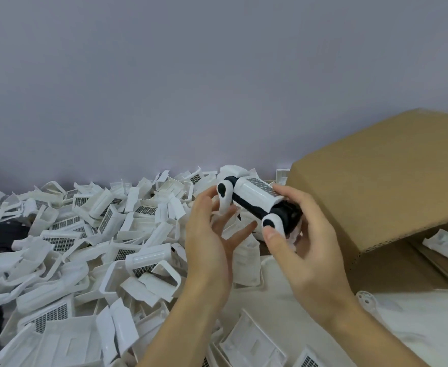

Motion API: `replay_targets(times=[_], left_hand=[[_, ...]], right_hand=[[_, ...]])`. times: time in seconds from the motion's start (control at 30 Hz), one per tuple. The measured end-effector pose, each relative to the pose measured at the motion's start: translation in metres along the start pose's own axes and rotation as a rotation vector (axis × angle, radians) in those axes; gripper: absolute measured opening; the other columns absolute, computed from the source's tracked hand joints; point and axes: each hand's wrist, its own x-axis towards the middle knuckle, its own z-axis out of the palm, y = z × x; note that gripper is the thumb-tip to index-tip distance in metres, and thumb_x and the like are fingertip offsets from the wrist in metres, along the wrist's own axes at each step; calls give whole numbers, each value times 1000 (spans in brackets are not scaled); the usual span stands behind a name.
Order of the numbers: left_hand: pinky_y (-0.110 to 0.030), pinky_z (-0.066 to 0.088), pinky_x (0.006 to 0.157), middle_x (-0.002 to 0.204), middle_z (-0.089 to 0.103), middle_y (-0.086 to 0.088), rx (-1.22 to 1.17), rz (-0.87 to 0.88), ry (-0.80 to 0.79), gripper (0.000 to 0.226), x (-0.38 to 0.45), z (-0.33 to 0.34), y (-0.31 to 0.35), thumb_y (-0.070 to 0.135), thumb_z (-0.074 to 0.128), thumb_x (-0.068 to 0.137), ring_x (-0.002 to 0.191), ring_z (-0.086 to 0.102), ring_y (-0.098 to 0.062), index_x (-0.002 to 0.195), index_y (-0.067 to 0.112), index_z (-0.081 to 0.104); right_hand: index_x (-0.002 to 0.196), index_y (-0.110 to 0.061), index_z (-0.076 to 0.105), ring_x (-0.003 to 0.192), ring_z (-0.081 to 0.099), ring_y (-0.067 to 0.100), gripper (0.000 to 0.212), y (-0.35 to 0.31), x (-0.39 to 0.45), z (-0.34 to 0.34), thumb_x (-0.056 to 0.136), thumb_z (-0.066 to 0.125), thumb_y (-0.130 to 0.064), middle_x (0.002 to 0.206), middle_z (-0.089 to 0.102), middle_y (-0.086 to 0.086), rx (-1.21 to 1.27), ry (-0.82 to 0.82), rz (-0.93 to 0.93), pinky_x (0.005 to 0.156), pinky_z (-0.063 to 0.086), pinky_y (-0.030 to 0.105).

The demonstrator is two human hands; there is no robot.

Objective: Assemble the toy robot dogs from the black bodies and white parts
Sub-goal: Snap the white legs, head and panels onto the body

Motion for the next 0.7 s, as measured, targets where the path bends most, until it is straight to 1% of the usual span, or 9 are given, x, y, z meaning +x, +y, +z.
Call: replay_targets(times=[0.07, 0.13, 0.2, 0.27, 0.37, 0.43, 0.5, 0.63, 0.7], left_hand=[[-34, 62, 64, 95, 78, 5, -11, -60, -13, 28, -1, 1, 1, 49, 67, 88, 93, 75, -13, 98, 25, 78], [-39, 62, 75, 108, 78, 0, 28, -61, -34, 44, 0, 0, 2, 58, 72, 80, 105, 73, -17, 107, 23, 76], [-41, 60, 81, 112, 77, -3, 79, -28, -43, 36, 1, 0, 3, 50, 70, 87, 111, 71, -19, 105, 20, 76], [-34, 60, 73, 107, 78, -3, 108, 5, -36, 24, 1, -1, 3, 42, 66, 95, 106, 72, -17, 97, 21, 77], [-25, 58, 63, 98, 78, -2, 123, 16, -27, 24, 1, 1, 2, 39, 66, 95, 93, 74, -13, 90, 20, 79], [-24, 58, 64, 99, 78, -5, 122, 12, -20, 27, 0, 1, 3, 38, 66, 95, 91, 75, -15, 96, 13, 76], [-25, 58, 67, 103, 78, -9, 138, 10, -21, 30, 1, 0, 2, 37, 65, 97, 95, 75, -19, 101, 8, 74], [-28, 61, 67, 98, 78, 1, 50, -39, -2, 28, -2, 1, 3, 36, 58, 101, 98, 75, -12, 88, 26, 80], [-32, 62, 68, 102, 71, 1, 16, -43, 33, 23, -1, 1, 2, 36, 57, 101, 105, 73, -15, 99, 26, 77]], right_hand=[[134, -20, 56, 120, 60, 20, 52, 0, 0, 0, 84, 68, -18, 126, 61, -5, -85, -28, -73, 97, 51, 32], [134, -19, 56, 120, 59, 20, 55, 0, 0, 1, 82, 71, -16, 127, 60, -5, -183, -65, -148, 95, 49, 24], [134, -20, 56, 119, 59, 21, 57, 1, -1, 1, 80, 73, -16, 126, 59, -7, -238, -97, -190, 92, 47, 17], [135, -20, 55, 120, 58, 19, 58, 3, -1, 0, 81, 74, -19, 127, 59, -10, -269, -111, -199, 93, 45, 15], [140, -21, 51, 124, 56, 13, 60, 8, -1, -3, 85, 72, -27, 130, 56, -13, -351, -136, -184, 99, 44, 18], [147, -24, 45, 129, 52, 8, 65, 11, -1, -4, 88, 69, -37, 134, 53, -16, -423, -193, -142, 103, 43, 19], [153, -31, 36, 130, 47, -1, 71, 13, -1, -5, 89, 62, -51, 135, 49, -23, -535, -244, -114, 103, 39, 12], [155, -36, 31, 126, 43, -14, 75, 7, 3, -10, 88, 48, -64, 133, 48, -29, -596, -262, -38, 99, 37, 6], [153, -31, 39, 119, 49, -12, 68, -3, 10, -16, 92, 50, -58, 129, 54, -24, -591, -202, -46, 94, 38, 4]])
